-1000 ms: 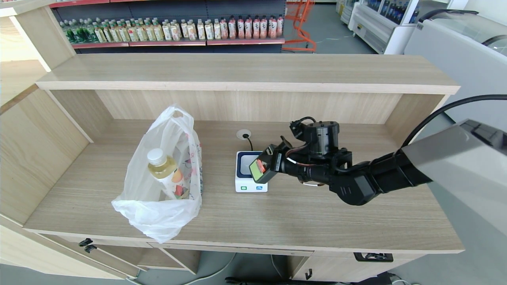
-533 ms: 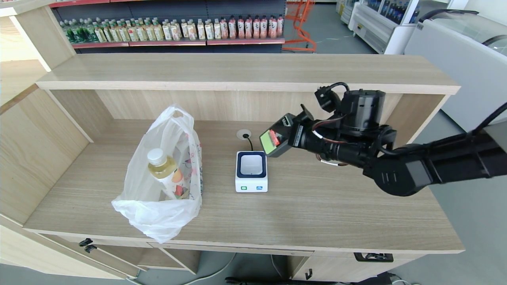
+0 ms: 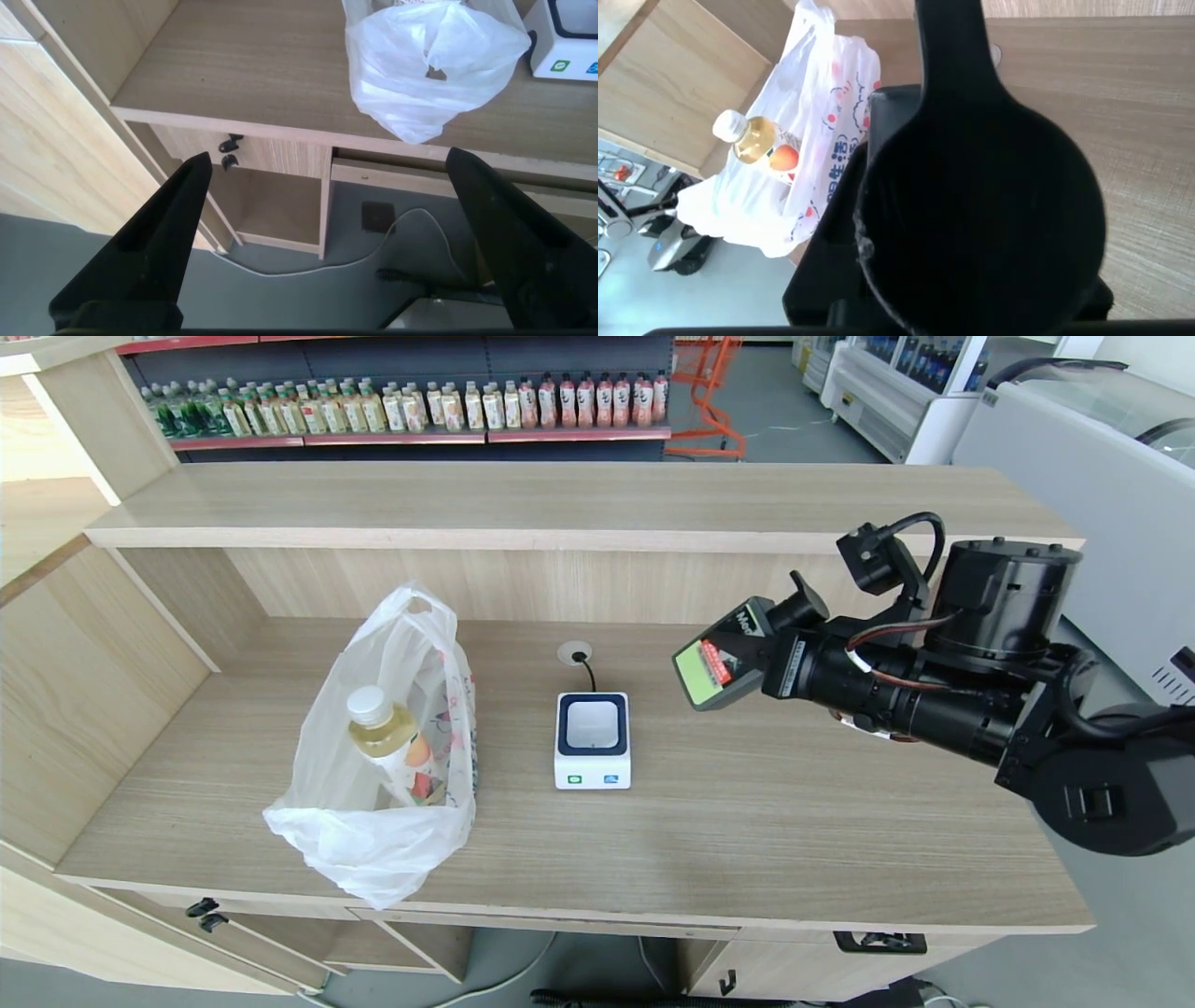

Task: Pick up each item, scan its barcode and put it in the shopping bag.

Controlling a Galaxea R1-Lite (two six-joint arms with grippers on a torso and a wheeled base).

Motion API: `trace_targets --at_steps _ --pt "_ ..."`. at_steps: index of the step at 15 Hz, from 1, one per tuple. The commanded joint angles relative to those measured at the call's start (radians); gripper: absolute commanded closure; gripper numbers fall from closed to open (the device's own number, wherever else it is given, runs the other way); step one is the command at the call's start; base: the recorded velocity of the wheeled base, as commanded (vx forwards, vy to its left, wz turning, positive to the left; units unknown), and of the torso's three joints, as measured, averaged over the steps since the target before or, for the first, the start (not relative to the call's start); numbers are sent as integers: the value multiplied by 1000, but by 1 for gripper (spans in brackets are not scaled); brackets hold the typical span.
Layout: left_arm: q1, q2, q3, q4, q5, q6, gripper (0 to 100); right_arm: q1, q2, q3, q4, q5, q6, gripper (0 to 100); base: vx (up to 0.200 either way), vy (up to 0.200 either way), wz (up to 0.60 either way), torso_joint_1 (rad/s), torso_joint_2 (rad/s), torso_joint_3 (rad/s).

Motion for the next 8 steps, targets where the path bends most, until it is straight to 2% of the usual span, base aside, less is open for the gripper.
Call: trace_targets --at_steps 1,8 --pt "0 0 0 0 1 0 0 -1 -7 2 -1 0 4 100 0 0 0 0 0 0" --pt "0 0 0 0 1 -5 0 2 3 -33 3 13 7 100 0 200 0 2 5 2"
